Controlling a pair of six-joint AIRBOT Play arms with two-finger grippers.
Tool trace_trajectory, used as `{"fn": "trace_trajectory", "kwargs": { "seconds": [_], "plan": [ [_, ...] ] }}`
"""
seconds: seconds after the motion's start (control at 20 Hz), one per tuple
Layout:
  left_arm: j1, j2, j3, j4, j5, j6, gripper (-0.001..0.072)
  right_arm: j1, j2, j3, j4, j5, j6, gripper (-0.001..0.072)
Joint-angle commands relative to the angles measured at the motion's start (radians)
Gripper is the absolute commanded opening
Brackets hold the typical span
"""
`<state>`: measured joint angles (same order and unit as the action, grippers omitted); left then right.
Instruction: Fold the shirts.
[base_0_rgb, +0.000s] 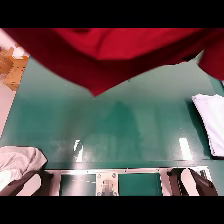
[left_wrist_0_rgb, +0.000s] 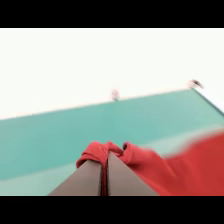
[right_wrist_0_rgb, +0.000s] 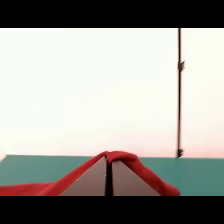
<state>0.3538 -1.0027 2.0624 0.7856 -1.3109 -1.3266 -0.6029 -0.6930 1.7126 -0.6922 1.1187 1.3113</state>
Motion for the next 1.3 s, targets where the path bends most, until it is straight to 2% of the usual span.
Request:
{"fn": "trace_trajectory", "kwargs": {
  "seconds": [0.0,0.1,0.25,0.35,0.45,0.6,0.75,0.8,0.85,0.9,1.0,1.05,1.15,1.25],
  "plan": [
    [0.019,0.024,0.039,0.140,-0.016,-0.057,0.0020,0.002,0.050,0.056,-0.138,0.018,0.047,0.0014],
    [0.019,0.019,-0.096,0.119,-0.005,-0.051,0.0020,0.002,0.057,-0.040,-0.098,0.067,0.047,0.0014],
    [-0.013,-0.047,-0.348,0.052,0.020,0.019,0.0020,0.002,0.057,-0.334,0.042,0.082,-0.001,0.0014],
    [-0.101,-0.136,-0.523,0.051,0.128,0.085,0.0020,0.023,0.056,-0.582,0.071,0.060,-0.042,0.0014],
    [-0.211,-0.270,-0.627,0.048,0.288,0.134,0.0020,0.066,0.045,-0.849,0.071,-0.029,-0.088,0.0014],
    [-0.363,-0.557,-0.634,0.026,0.469,0.135,0.0021,0.111,-0.031,-1.181,0.072,-0.230,-0.130,0.0014],
    [-0.424,-0.744,-0.581,-0.005,0.494,0.129,0.0023,0.110,-0.161,-1.276,0.072,-0.292,-0.185,0.0014],
    [-0.425,-0.760,-0.571,-0.004,0.480,0.129,0.0218,0.110,-0.193,-1.273,0.072,-0.291,-0.198,0.0013],
    [-0.415,-0.760,-0.563,-0.005,0.458,0.116,0.0571,0.110,-0.214,-1.267,0.071,-0.291,-0.199,0.0014],
    [-0.393,-0.754,-0.540,-0.004,0.396,0.085,0.0686,0.110,-0.224,-1.259,0.072,-0.291,-0.211,0.0014],
    [-0.323,-0.748,-0.455,-0.004,0.172,0.024,0.0686,0.110,-0.224,-1.243,0.069,-0.288,-0.217,0.0014],
    [-0.284,-0.748,-0.417,-0.004,0.032,-0.011,0.0652,0.110,-0.224,-1.241,0.068,-0.288,-0.217,0.0014],
    [-0.229,-0.748,-0.402,0.006,-0.220,-0.077,0.0637,0.110,-0.224,-1.242,0.054,-0.288,-0.216,0.0014],
    [-0.216,-0.732,-0.452,0.080,-0.374,-0.128,0.0637,0.110,-0.224,-1.242,0.053,-0.288,-0.216,0.0014]
  ]
}}
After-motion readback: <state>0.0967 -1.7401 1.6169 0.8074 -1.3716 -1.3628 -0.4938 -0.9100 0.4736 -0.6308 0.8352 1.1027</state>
